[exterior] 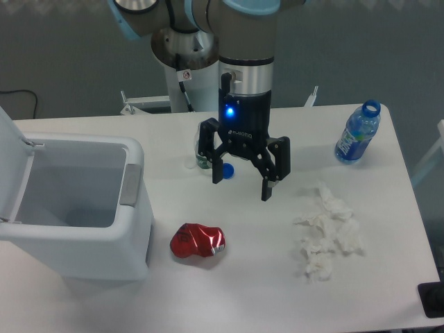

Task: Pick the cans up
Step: 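Move the open gripper toward the crushed red can and descend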

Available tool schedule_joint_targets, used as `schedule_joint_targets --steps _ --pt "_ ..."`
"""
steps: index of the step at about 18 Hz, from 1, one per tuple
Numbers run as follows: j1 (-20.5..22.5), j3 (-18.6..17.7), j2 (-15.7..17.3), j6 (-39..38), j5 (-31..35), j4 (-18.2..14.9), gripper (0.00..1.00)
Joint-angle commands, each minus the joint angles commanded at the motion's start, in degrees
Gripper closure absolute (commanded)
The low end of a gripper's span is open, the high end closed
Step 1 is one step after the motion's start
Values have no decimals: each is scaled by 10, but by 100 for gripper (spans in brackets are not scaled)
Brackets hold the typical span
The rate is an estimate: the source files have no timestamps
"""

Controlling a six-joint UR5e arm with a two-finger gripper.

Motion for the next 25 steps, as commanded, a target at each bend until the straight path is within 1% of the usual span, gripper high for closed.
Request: schedule_joint_targets --steps 5,8,9,12,17,22,25 --pt "0 4 -5 18 1 1 0" --pt "-1 20 -25 18 0 3 0" --pt "-2 22 -26 13 0 3 0" --pt "-1 11 -25 -9 0 4 0" --pt "-3 -25 -25 -3 -1 11 0" --pt "-7 -40 -43 102 0 6 0" --pt "-12 -44 -61 165 1 6 0"
